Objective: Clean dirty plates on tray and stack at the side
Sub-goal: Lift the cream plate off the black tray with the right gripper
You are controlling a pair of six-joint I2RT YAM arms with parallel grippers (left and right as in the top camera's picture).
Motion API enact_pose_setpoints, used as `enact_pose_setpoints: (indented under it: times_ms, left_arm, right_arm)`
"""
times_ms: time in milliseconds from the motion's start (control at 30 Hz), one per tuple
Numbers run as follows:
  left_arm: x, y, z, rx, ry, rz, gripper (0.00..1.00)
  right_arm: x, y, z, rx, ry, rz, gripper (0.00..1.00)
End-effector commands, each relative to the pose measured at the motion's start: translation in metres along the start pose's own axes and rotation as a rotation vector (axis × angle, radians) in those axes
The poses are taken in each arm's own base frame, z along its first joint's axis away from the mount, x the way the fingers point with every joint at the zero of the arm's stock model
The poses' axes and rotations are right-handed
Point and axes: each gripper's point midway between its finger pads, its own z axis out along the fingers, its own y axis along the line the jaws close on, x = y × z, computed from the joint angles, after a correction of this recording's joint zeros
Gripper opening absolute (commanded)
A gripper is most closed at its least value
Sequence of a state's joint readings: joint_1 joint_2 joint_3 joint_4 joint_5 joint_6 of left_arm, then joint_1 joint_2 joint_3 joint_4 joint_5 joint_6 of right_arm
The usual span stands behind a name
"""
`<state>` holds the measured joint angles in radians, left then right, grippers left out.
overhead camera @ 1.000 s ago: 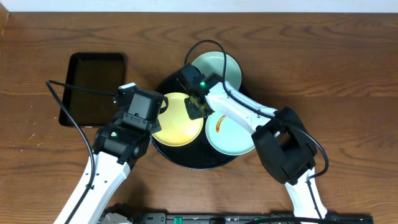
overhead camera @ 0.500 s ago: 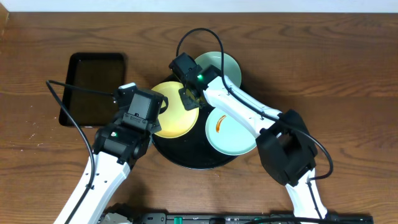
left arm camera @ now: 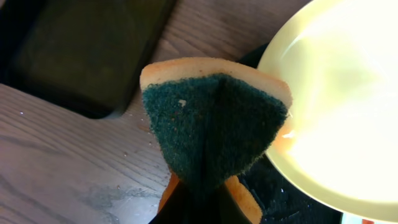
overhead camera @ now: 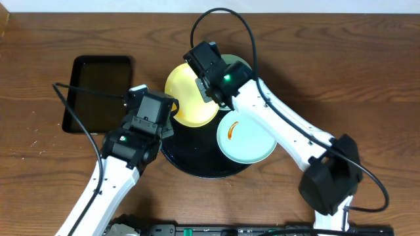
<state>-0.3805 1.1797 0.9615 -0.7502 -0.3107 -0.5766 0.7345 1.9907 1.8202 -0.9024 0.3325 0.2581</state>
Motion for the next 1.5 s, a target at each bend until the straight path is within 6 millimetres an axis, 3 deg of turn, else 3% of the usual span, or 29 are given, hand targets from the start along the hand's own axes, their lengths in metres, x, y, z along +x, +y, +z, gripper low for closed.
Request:
enact_pose_setpoints:
  times_ms: [0, 267, 433, 800, 1467]
  left_arm:
    - [-0.001, -0.005, 0.004, 0.007, 0.013, -0.007, 0.08]
    - [0.004, -0.008, 0.019, -0.015, 0.043, 0.007, 0.08]
    - [0.005, -0.009, 0.024, -0.021, 0.05, 0.01, 0.08]
    - [0.003, -0.011, 0.024, -0.016, 0.043, 0.007, 0.08]
    - [0.003, -0.011, 0.024, -0.016, 0.043, 0.007, 0.08]
  right_arm:
    - [-0.016, -0.017, -0.024, 0.07, -0.069, -0.023, 0.01]
    - [-0.023, -0.034, -0.048, 0.197, -0.111, -0.19, 0.01]
    - [-0.02, -0.033, -0.056, 0.274, -0.104, -0.309, 0.01]
    - [-0.025, -0.031, -0.073, 0.407, -0.151, -0.365, 0.01]
    - [-0.025, -0.018, -0.073, 0.356, -0.161, -0.386, 0.01]
